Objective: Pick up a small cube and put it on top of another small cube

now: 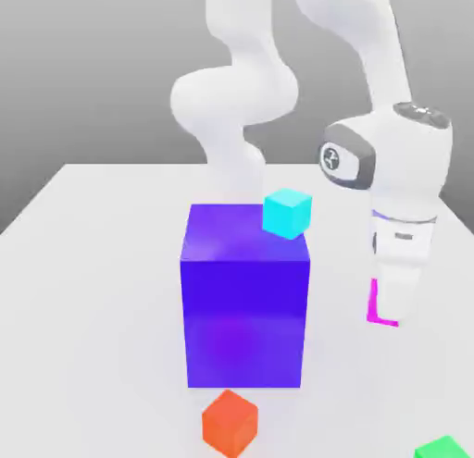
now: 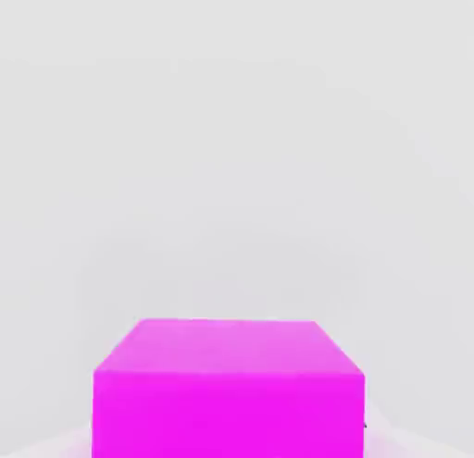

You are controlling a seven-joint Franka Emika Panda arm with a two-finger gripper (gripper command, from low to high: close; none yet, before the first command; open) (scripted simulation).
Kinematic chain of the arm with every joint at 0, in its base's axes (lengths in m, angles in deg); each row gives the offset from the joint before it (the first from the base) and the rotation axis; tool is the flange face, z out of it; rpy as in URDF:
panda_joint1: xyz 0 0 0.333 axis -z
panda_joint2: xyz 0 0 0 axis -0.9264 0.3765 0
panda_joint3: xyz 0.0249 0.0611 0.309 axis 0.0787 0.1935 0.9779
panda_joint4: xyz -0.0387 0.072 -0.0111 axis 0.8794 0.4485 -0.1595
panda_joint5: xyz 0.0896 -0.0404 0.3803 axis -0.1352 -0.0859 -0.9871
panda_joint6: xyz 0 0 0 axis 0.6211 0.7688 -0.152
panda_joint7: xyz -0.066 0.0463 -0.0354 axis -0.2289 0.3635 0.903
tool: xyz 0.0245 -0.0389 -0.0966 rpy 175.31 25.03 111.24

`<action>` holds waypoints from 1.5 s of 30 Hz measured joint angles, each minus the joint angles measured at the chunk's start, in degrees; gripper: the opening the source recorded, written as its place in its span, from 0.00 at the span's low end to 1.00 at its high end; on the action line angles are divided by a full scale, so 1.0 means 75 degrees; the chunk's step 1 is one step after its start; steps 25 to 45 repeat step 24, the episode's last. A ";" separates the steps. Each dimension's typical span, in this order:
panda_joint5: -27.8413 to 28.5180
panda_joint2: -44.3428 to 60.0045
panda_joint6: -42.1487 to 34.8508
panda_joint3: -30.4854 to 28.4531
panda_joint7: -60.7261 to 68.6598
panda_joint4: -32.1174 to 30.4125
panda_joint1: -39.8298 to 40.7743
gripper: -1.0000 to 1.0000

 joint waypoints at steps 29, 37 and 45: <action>-0.0811 0.3013 -0.1397 -0.0631 -0.1427 0.4406 0.0621 1.00; -0.0811 0.3013 -0.1397 -0.0631 -0.1427 0.4406 0.0621 1.00; -0.0811 0.3013 -0.1397 -0.0631 -0.1427 0.4406 0.0621 1.00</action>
